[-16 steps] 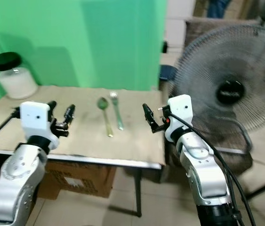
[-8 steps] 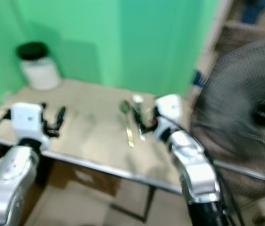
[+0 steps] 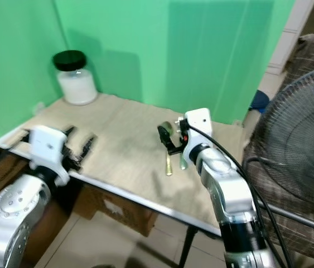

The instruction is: Setting the table

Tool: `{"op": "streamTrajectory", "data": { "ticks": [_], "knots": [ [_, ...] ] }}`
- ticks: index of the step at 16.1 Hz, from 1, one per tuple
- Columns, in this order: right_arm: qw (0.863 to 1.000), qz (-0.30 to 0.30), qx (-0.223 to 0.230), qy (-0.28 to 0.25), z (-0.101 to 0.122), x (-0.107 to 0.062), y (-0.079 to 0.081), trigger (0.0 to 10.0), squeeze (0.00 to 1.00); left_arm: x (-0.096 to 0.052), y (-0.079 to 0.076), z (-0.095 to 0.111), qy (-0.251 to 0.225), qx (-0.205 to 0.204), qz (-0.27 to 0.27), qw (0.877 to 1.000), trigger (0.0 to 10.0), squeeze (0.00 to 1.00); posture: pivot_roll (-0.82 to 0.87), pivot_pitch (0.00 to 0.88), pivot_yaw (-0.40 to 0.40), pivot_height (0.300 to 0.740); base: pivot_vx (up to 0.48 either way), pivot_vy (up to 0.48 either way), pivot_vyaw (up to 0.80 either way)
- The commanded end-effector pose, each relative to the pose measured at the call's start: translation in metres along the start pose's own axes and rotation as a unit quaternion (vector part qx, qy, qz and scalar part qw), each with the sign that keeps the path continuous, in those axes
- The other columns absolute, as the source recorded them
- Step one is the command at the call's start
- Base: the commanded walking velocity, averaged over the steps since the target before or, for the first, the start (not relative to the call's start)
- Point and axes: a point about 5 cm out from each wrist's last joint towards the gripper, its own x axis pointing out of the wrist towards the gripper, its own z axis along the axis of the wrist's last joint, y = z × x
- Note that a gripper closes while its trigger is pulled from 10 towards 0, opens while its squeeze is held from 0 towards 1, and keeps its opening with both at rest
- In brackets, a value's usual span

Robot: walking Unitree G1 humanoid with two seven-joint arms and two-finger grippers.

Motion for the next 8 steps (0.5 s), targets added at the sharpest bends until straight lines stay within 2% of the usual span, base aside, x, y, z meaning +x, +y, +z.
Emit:
{"op": "streamTrajectory", "data": {
  "ticks": [1, 2, 3, 4, 8],
  "knots": [
    [1.0, -0.011, 0.002, 0.025, -0.003, 0.004, -0.005, 10.0, 1.0, 0.001, -0.007, -0.001, 0.01, -0.002, -0.045, 0.999, 10.0, 0.0, 0.09, 0.0, 0.035, 0.74, 0.0, 0.0, 0.0],
    [0.998, -0.03, -0.002, 0.047, -0.004, 0.015, -0.012, 10.0, 1.0, 0.002, -0.013, -0.004, 0.025, 0.013, -0.104, 0.994, 10.0, 0.0, 0.08, 0.0, 0.023, 0.74, 0.0, 0.0, 0.0],
    [0.997, -0.046, -0.006, 0.062, -0.004, 0.022, -0.018, 10.0, 0.66, 0.001, -0.015, -0.005, 0.032, 0.018, -0.135, 0.99, 10.0, 0.0, 0.08, 0.0, 0.021, 0.74, 0.0, 0.0, 0.0],
    [0.994, -0.071, -0.018, 0.075, 0.0, 0.034, -0.027, 10.0, 0.0, 0.0, -0.015, -0.007, 0.043, 0.029, -0.181, 0.982, 10.0, 0.0, 0.08, 0.0, 0.012, 0.74, 0.0, 0.0, 0.0],
    [0.99, -0.099, -0.033, 0.09, 0.007, 0.049, -0.036, 10.0, 0.0, -0.002, -0.009, -0.008, 0.054, 0.036, -0.209, 0.976, 10.0, 0.0, 0.08, 0.0, 0.012, 0.74, 0.0, 0.0, 0.0]
  ]
}}
